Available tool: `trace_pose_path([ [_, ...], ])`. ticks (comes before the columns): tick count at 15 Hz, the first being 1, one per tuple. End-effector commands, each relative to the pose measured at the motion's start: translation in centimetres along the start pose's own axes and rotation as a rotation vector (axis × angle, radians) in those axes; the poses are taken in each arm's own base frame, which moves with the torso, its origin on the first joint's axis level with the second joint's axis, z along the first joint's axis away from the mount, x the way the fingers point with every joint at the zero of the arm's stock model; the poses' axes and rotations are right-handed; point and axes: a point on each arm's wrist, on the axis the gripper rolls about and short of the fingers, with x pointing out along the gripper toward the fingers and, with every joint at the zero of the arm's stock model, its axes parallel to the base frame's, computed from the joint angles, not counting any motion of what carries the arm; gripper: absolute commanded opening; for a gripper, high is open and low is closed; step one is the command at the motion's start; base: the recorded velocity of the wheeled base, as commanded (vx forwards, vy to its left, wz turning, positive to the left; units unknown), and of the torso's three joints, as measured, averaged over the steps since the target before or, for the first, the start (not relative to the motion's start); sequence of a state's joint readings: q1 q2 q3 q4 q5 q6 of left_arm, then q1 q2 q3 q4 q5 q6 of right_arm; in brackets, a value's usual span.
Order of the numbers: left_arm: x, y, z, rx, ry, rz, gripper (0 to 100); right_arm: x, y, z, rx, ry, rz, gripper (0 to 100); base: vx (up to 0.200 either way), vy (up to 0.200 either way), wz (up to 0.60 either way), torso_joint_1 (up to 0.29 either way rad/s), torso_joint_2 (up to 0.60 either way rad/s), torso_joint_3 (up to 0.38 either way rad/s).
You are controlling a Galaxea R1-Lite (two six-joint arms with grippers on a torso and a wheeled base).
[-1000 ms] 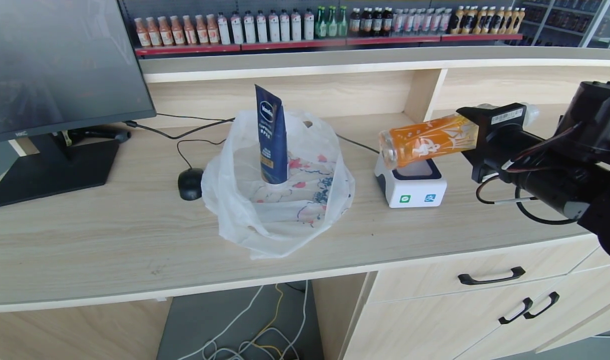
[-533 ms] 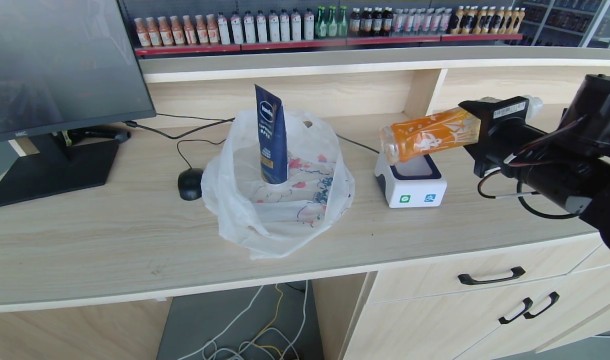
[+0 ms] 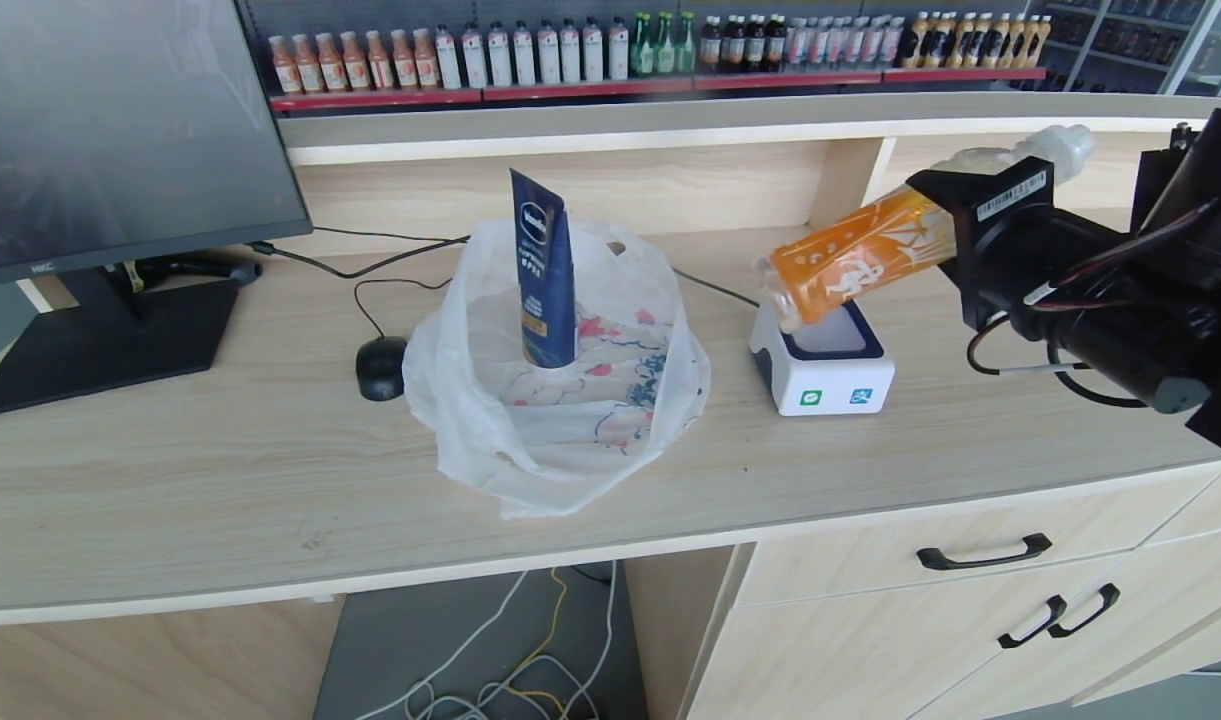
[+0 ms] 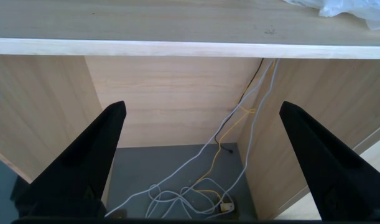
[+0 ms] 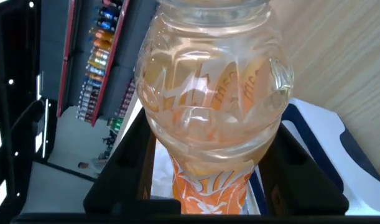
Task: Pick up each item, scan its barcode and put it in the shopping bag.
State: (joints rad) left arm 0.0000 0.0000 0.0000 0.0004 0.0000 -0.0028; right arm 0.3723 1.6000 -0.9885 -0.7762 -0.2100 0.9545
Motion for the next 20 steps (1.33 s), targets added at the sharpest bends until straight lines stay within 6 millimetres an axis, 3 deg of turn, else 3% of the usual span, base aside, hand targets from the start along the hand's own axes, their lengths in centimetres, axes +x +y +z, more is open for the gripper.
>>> trace_pose_path([
  [1,0.0,0.0,0.0,0.0,0.0,0.0,100,-0.8,1.4,-0.2,-0.049,0.011,0.043,0,0.0,0.0,0.0,0.0,0.0,0.0],
  [6,0.0,0.0,0.0,0.0,0.0,0.0,100,-2.8,4.6,-0.9,-0.375,0.001,0.137,0,0.0,0.0,0.0,0.0,0.0,0.0],
  [10,0.0,0.0,0.0,0.0,0.0,0.0,100,-3.9,5.2,-1.5,-0.638,-0.042,0.237,0,0.0,0.0,0.0,0.0,0.0,0.0],
  [16,0.0,0.0,0.0,0.0,0.001,0.0,100,-4.9,2.3,-3.4,-0.93,-0.041,0.342,0,0.0,0.0,0.0,0.0,0.0,0.0],
  [20,0.0,0.0,0.0,0.0,0.001,0.0,100,-4.4,2.0,-4.0,-0.941,-0.073,0.355,0,0.0,0.0,0.0,0.0,0.0,0.0],
])
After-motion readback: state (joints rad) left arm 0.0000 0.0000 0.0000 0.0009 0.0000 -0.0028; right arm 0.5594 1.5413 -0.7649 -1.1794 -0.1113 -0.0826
